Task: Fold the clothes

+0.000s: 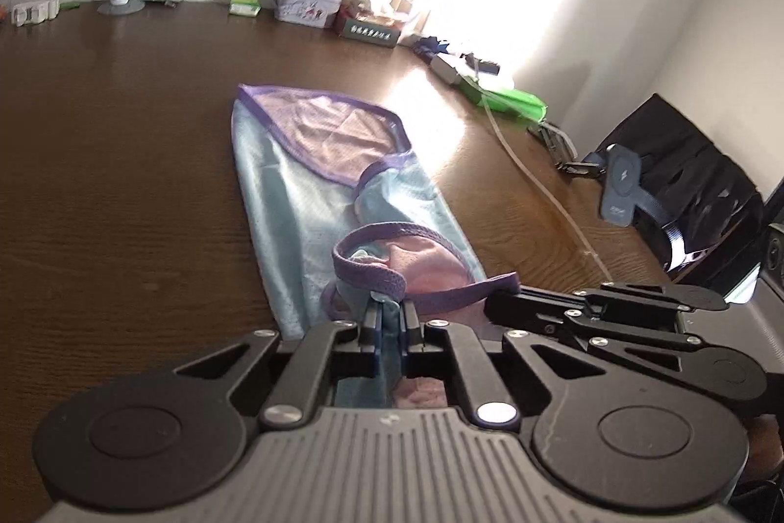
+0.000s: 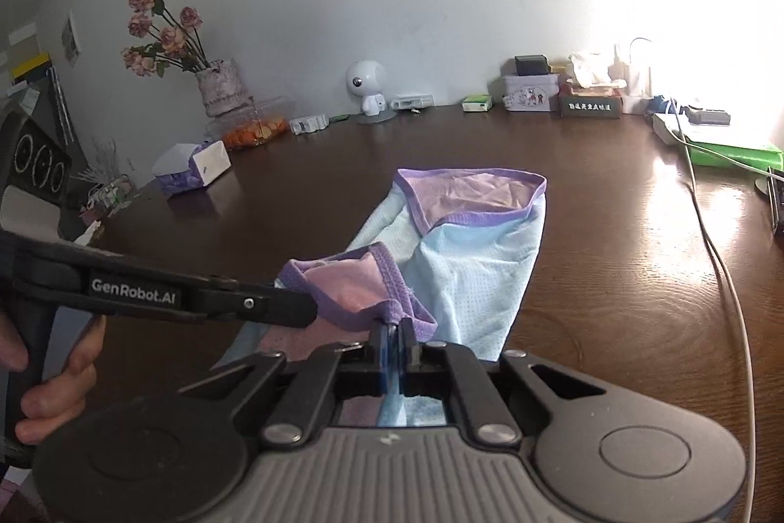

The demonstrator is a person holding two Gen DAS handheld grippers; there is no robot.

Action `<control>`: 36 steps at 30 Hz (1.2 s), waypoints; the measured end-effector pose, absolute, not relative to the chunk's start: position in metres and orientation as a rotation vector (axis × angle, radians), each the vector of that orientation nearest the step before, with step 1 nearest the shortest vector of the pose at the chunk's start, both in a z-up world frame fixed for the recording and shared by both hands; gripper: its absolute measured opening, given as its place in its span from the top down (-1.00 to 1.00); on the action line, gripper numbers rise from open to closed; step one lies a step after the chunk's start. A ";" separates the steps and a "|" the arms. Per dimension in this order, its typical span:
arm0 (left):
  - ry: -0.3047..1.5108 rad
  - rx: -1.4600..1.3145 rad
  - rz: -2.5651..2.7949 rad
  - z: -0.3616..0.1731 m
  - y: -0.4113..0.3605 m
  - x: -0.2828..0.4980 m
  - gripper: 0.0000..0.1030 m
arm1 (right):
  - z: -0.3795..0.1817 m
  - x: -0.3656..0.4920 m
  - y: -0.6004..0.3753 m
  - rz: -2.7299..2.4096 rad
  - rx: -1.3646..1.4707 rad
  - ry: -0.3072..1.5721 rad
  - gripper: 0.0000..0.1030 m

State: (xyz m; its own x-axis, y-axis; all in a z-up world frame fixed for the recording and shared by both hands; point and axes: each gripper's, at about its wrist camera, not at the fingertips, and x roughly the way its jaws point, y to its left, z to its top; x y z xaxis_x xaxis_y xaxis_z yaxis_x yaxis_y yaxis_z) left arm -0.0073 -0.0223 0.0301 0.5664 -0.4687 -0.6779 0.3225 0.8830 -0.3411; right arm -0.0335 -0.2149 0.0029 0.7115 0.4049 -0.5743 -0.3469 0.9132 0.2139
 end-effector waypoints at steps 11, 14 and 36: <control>0.815 -0.157 -0.515 0.035 0.020 -0.061 0.19 | 0.011 -0.070 -0.247 0.465 0.079 0.603 0.19; 0.842 -0.162 -0.520 0.027 0.021 -0.073 0.19 | 0.004 -0.088 -0.247 0.539 0.052 0.633 0.21; 0.743 0.063 -0.671 0.008 0.005 -0.106 0.75 | -0.018 -0.112 -0.226 0.576 -0.114 0.661 0.64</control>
